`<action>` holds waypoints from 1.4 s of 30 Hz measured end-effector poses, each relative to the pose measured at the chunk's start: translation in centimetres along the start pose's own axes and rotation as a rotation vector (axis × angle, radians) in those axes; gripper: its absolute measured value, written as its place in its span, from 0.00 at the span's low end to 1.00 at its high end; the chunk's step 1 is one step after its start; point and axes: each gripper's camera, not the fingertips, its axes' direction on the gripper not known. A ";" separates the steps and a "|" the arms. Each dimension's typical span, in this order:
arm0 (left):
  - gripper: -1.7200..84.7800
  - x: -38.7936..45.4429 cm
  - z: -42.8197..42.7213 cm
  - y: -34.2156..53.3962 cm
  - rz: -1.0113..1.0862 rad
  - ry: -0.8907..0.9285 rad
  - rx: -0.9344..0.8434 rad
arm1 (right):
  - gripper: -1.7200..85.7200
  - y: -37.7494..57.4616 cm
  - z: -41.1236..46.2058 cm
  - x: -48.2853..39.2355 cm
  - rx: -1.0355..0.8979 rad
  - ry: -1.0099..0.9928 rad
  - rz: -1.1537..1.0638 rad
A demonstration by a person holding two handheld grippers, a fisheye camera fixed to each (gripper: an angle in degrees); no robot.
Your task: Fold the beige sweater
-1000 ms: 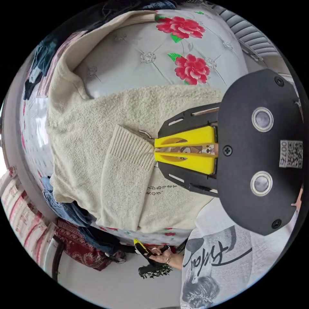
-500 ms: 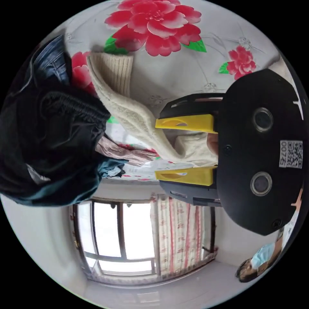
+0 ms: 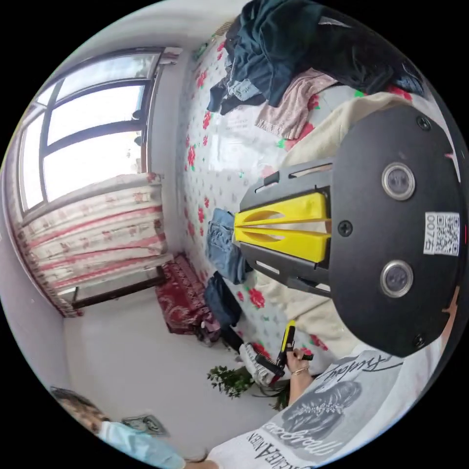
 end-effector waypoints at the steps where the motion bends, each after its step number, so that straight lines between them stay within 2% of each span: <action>1: 0.08 -0.1 -0.1 0.2 -0.004 0.004 0.003 | 0.03 2.4 1.4 0.2 -0.005 0.090 0.126; 2: 0.07 -0.3 -0.2 0.4 -0.009 0.012 0.006 | 0.04 3.9 2.0 1.0 -0.007 0.116 0.205; 3: 0.08 -0.4 -0.3 0.5 -0.011 0.018 0.000 | 0.05 7.1 3.0 3.8 -0.037 0.120 0.398; 4: 0.08 -0.5 -0.4 0.5 -0.010 0.020 -0.005 | 0.08 10.3 3.5 7.2 -0.073 0.068 0.572; 5: 0.08 -0.5 -0.4 0.5 -0.001 0.019 -0.018 | 0.09 11.9 3.5 8.9 -0.078 0.033 0.653; 7: 0.08 -0.3 -0.4 0.6 0.025 0.002 -0.038 | 0.15 18.2 2.6 15.4 -0.024 -0.088 1.003; 9: 0.08 -0.1 0.2 0.4 0.057 -0.031 -0.078 | 0.17 21.9 1.4 18.9 0.113 -0.181 1.171; 12: 0.07 -0.1 1.1 -0.2 0.059 -0.036 -0.113 | 0.17 25.1 0.3 22.8 0.277 -0.174 1.338; 17: 0.07 0.3 1.3 -1.8 0.050 -0.014 -0.110 | 0.13 27.4 3.7 27.4 0.333 -0.240 1.496; 20: 0.08 0.9 0.6 -2.3 0.063 -0.029 -0.092 | 0.07 23.6 4.7 26.3 0.383 -0.287 1.349; 22: 0.08 0.9 0.0 -2.2 0.058 -0.037 -0.078 | 0.05 16.5 4.7 21.7 0.306 -0.250 0.999; 23: 0.08 0.8 -0.3 -2.1 0.048 -0.036 -0.070 | 0.04 14.6 4.7 19.7 0.273 -0.236 0.891; 25: 0.08 0.6 -0.9 -1.9 0.028 -0.031 -0.052 | 0.03 8.4 5.6 8.3 0.117 -0.149 0.376; 26: 0.08 0.4 -1.3 -1.8 0.014 -0.025 -0.040 | 0.03 7.5 6.0 4.9 0.073 -0.127 0.247; 28: 0.08 0.2 -2.0 -1.6 -0.004 -0.010 -0.019 | 0.03 8.1 8.6 -8.5 -0.070 -0.101 -0.184; 31: 0.09 -0.1 -3.1 -1.0 -0.028 0.016 0.023 | 0.03 14.6 13.5 -21.2 -0.238 -0.198 -0.458; 33: 0.09 -0.6 -3.7 -0.3 -0.056 0.016 0.046 | 0.03 20.0 17.7 -26.2 -0.378 -0.265 -0.515; 37: 0.10 -1.8 -3.5 0.7 -0.114 0.006 -0.005 | 0.04 28.8 25.4 -31.1 -0.712 -0.378 -0.439; 42: 0.12 -2.0 -4.2 2.1 -0.060 -0.014 0.006 | 0.04 29.3 25.7 -31.3 -0.673 -0.376 -0.359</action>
